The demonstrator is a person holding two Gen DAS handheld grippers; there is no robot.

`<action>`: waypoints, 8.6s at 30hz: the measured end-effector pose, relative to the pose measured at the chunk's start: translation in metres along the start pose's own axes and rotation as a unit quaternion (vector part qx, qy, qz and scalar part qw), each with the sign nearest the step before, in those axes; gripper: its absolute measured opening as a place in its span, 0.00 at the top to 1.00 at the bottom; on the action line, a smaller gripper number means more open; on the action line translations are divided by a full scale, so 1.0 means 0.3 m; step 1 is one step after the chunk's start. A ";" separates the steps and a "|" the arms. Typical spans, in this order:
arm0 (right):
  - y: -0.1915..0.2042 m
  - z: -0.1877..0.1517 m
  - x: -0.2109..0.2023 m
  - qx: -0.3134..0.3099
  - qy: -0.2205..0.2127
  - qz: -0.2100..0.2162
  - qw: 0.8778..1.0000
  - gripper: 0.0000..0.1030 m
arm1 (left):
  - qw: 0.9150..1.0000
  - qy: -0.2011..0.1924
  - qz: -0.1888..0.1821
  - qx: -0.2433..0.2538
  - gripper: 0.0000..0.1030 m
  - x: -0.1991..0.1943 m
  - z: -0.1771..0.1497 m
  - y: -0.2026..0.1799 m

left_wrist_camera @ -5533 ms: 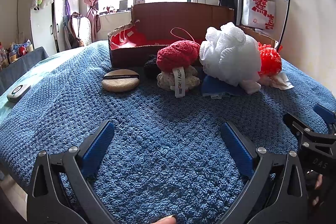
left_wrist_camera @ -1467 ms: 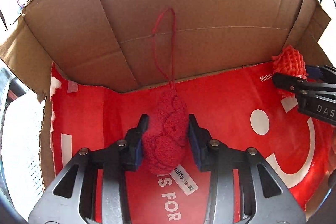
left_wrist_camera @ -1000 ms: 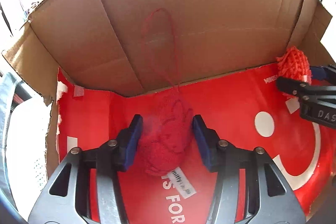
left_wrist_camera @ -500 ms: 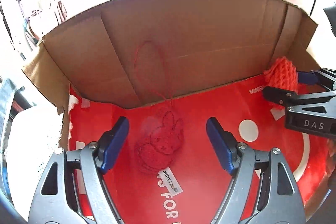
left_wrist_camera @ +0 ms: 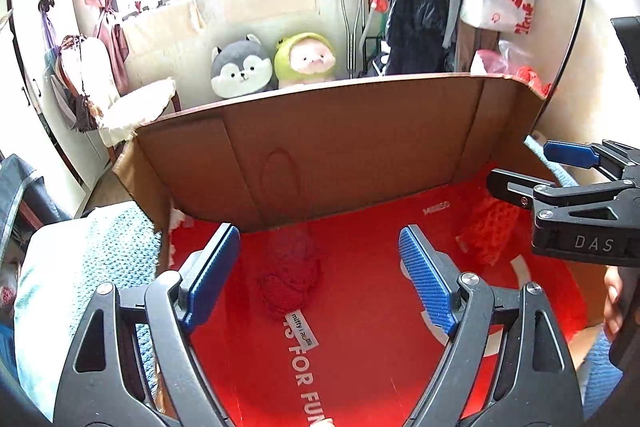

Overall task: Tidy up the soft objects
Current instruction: 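Open both grippers to release the pouch and net, then lift away, then move both grippers back toward the remaining items beside the box, then grasp the beige powder puff with the left gripper while the right grasps the tissue, then carry the powder puff and tissue into the box with both grippers, then open both grippers to drop the puff and tissue in the box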

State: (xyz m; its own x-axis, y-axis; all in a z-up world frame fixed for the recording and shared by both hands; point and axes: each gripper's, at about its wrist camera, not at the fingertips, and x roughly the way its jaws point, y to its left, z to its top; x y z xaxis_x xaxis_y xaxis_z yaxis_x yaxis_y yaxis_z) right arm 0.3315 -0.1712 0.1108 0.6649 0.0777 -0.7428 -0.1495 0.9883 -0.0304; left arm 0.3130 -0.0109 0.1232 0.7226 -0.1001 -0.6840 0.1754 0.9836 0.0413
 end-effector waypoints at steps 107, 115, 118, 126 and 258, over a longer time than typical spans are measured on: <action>0.010 -0.909 -0.503 0.034 -0.166 0.013 0.985 0.00 | 0.988 -0.151 0.015 -0.020 0.00 -0.599 -0.755 -0.115; -0.015 -0.866 -0.471 0.032 -0.126 0.035 0.991 0.00 | 0.992 -0.128 -0.010 -0.017 0.00 -0.595 -0.723 -0.062; -0.041 -0.852 -0.458 0.032 -0.106 0.044 0.993 0.00 | 0.993 -0.118 -0.012 -0.024 0.00 -0.586 -0.711 -0.022; -0.168 -0.830 -0.411 0.046 -0.048 0.045 0.997 0.00 | 0.998 -0.059 -0.006 -0.027 0.00 -0.501 -0.696 0.092; 0.052 0.097 0.330 -0.102 0.127 0.133 0.978 0.63 | 0.983 0.127 -0.097 0.091 0.41 0.286 -0.027 -0.073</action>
State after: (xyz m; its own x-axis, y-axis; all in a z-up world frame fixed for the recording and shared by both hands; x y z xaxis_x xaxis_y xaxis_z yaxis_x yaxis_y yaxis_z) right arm 0.4164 -0.1442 0.0563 0.3831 0.2676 -0.8841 -0.4520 0.8890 0.0732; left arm 0.3656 -0.0398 0.0576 0.4774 -0.2195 -0.8508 0.4266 0.9044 0.0060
